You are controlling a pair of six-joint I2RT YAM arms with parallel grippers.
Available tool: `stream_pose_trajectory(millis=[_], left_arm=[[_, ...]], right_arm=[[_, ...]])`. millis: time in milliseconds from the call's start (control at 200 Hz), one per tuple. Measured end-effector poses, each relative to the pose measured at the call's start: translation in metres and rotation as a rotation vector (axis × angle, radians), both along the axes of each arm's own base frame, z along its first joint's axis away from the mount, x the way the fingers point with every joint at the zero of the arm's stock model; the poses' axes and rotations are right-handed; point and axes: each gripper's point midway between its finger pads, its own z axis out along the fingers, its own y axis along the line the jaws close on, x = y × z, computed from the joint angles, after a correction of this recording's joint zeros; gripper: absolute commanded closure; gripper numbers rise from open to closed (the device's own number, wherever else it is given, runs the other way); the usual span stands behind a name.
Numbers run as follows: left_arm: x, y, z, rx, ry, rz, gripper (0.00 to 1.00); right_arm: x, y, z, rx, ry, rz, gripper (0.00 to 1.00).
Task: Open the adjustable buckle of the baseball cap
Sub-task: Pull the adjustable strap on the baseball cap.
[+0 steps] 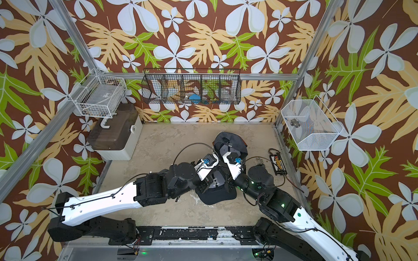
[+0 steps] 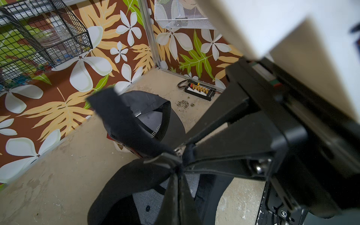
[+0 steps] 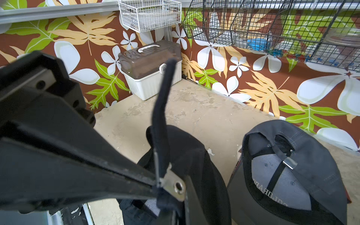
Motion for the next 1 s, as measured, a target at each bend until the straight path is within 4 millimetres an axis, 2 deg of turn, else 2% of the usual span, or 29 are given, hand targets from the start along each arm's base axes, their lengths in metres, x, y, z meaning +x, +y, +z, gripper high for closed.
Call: stream_pose_trajectory(millis=[140,596,996], left_arm=[[0.0,0.0,-0.004,0.004,0.006,0.002,0.95],[-0.001,0.003,-0.018,0.019,0.023,0.008,0.96],[-0.002,0.008,-0.021,0.018,0.027,0.009,0.96]], right_arm=[[0.001,0.0,-0.001,-0.002,0.002,-0.002,1.0],[0.002,-0.005,0.002,0.015,0.004,-0.032,1.0],[0.002,-0.008,0.002,0.023,0.003,-0.049,1.0]])
